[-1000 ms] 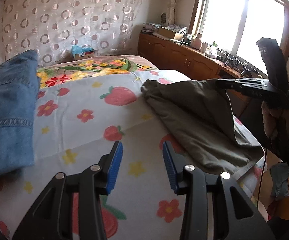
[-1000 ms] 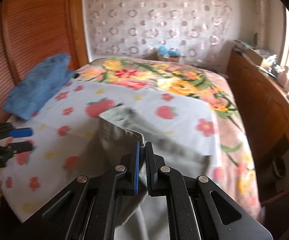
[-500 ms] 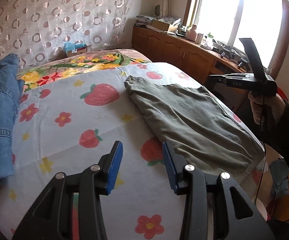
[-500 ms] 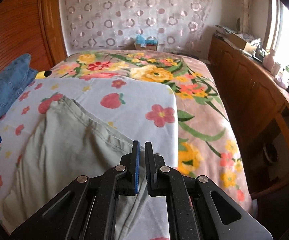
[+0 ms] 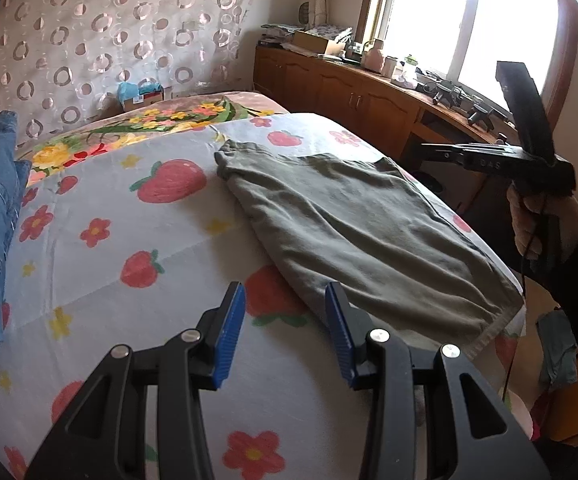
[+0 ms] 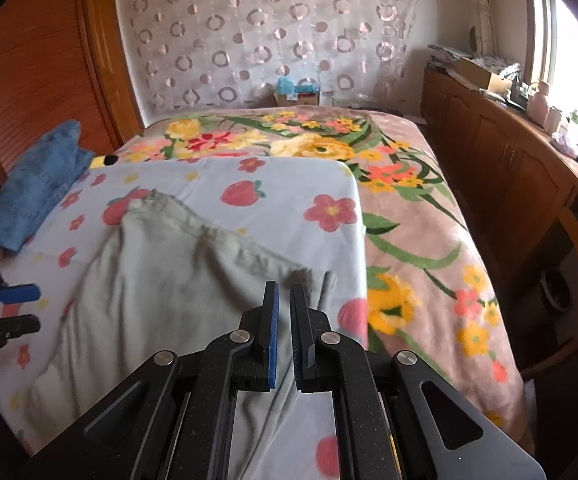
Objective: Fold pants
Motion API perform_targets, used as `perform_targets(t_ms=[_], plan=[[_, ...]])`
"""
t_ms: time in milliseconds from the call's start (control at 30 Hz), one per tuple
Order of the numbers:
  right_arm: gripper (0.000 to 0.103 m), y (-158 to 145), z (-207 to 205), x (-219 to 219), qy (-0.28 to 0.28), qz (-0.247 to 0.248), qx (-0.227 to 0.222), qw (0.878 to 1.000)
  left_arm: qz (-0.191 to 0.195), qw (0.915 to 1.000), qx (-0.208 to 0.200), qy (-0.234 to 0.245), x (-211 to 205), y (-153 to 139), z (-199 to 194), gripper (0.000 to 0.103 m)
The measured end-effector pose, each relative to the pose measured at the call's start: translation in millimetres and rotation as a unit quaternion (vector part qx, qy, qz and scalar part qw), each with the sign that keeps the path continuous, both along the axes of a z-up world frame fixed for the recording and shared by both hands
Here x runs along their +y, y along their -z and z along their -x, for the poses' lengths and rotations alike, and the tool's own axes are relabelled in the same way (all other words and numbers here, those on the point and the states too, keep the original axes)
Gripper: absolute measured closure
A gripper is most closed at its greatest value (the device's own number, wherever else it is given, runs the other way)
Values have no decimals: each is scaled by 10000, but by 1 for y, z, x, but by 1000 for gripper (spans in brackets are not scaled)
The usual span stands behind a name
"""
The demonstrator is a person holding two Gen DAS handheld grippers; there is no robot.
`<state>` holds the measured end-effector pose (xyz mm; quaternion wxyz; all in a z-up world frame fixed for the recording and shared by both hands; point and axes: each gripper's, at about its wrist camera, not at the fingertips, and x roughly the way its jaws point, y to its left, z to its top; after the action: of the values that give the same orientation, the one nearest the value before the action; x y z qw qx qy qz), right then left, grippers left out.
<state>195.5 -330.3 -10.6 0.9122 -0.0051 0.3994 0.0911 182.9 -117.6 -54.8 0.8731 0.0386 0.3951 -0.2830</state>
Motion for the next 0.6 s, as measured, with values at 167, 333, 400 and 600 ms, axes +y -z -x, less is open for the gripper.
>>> perform_targets(t_ms=[167, 333, 400, 600], plan=[[88, -9, 31, 8, -91, -18, -66, 9999, 37, 10000, -76, 30, -4, -5, 15, 63], [80, -16, 61, 17, -128, -2, -113, 9999, 71, 9999, -151, 16, -5, -9, 29, 63], [80, -17, 70, 20, -134, 36, -131, 9998, 84, 9998, -173, -2, -4, -10, 36, 63], [74, -17, 103, 30, -198, 22, -192, 9996, 67, 9997, -245, -61, 1, -10, 55, 63]])
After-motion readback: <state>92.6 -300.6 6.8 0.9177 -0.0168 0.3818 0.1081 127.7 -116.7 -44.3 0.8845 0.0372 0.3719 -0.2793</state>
